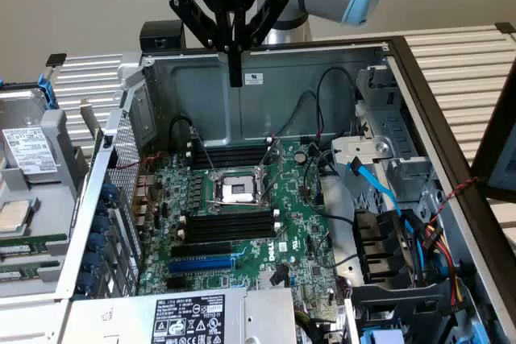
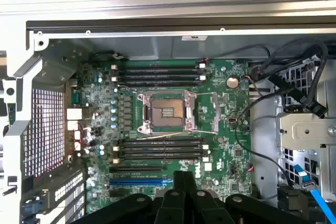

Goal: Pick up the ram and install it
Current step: 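Reach for the ram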

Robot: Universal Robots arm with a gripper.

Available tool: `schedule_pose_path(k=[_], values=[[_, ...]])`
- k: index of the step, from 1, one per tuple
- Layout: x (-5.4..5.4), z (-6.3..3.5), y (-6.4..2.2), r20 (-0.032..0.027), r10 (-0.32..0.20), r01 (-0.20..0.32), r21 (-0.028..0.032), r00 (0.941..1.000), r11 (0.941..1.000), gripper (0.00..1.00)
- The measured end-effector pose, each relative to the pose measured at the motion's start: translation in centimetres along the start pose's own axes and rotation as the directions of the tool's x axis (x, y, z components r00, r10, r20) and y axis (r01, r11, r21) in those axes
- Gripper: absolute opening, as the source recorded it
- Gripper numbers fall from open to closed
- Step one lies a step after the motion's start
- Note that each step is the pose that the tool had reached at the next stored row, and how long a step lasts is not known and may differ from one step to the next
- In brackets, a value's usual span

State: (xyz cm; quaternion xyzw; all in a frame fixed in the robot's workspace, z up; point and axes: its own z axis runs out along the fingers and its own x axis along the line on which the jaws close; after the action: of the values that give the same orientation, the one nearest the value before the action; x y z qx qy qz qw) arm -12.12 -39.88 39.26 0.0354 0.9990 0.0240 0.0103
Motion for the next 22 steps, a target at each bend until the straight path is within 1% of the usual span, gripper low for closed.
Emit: schedule_pose_path(k=[13, 15, 22], values=[[0.1, 0.0, -0.01, 0.0002, 0.0, 0.0, -0.0001, 1.0, 1.0, 0.11], [0.6, -0.01, -0.04, 0.0, 0.0, 0.0, -0.0001, 1.0, 1.0, 0.11], [3.8, -0.08, -0.26, 0.0, 0.0, 0.0, -0.0001, 1.0, 1.0, 0.11]])
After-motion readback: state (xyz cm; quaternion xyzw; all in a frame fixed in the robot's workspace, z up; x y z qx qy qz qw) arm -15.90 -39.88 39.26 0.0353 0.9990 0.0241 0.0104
